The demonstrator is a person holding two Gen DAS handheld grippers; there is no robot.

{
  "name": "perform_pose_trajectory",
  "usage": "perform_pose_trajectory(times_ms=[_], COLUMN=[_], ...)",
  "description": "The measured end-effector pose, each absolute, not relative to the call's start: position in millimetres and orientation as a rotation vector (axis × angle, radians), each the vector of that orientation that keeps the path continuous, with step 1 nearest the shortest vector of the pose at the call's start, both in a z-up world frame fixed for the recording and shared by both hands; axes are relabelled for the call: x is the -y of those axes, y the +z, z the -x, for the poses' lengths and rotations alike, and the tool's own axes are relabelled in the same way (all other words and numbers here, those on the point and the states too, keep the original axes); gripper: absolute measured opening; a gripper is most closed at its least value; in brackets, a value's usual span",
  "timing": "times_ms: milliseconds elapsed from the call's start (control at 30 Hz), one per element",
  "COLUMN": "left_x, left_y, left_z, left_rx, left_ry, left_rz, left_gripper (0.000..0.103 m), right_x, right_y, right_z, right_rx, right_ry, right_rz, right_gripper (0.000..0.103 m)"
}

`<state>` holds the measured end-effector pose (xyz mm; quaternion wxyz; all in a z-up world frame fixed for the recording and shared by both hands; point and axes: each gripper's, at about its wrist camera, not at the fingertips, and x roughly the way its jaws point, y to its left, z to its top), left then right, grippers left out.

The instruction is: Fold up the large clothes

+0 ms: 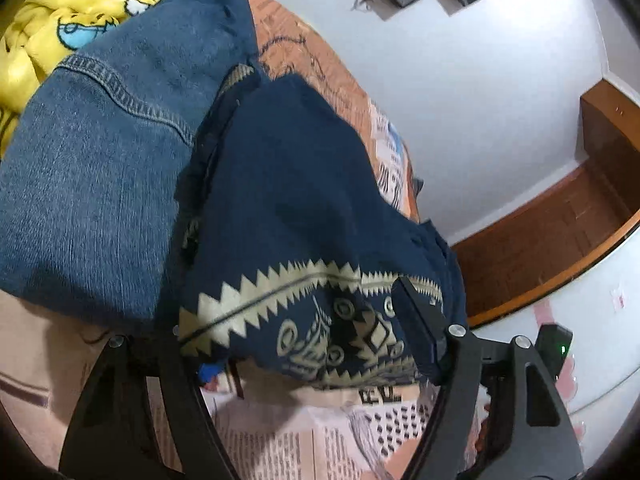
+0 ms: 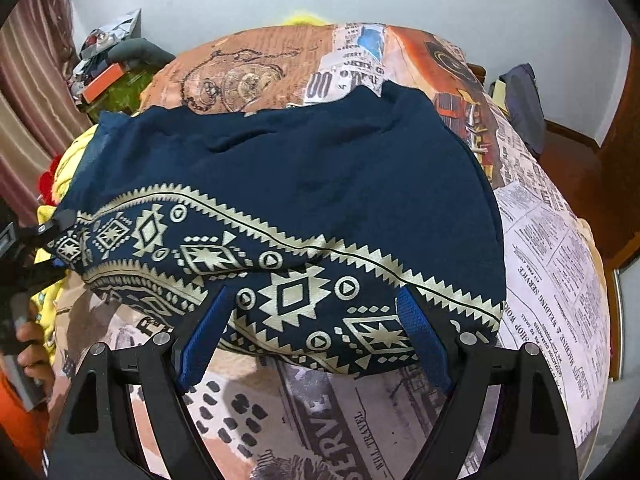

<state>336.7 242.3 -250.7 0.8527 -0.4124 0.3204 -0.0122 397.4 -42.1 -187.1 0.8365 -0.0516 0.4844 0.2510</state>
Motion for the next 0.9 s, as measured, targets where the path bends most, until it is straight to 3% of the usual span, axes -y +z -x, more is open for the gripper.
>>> perform_pose_trajectory(times_ms=[367, 400, 433, 533, 700, 900], left_x=[-251.5, -250.0, -250.8, -253.7, -247.6, -212.6], left_y=[-256.4, -255.2, -255.4, -251.0, -220.4, -165.6], left_z=[-376.5, -378.6, -381.2, -385.6, -389.4, -408.5], left_rx=[-0.602, -0.605, -0.611, -0.616, -0.575, -0.542], left_ry=[0.080, 0.109, 0.135, 0.155, 0.131, 0.098], left_rz=[0.904, 0.879, 0.855, 0.831, 0.793, 0.640], left_gripper=[0.071, 0.062, 0.046, 0.029, 0.022, 0.021], right_x=[33.5, 31.8, 29.2, 21.7, -3.0, -45.6], right_y=[-180.0, -179.6, -178.6, -175.5, -168.2, -176.1], right_z=[-402.2, -403.6, -406.1, -411.8, -422.7, -430.9], right_rx=[-1.008, -1.009, -1.010, -1.007, -0.991, -1.001], right_ry=[0.545, 0.549, 0.553, 0.566, 0.596, 0.643], right_rz=[0.096, 0.091, 0.084, 0.069, 0.069, 0.145], right_gripper=[0.082, 0.082, 0.082, 0.082, 0.082, 0.082])
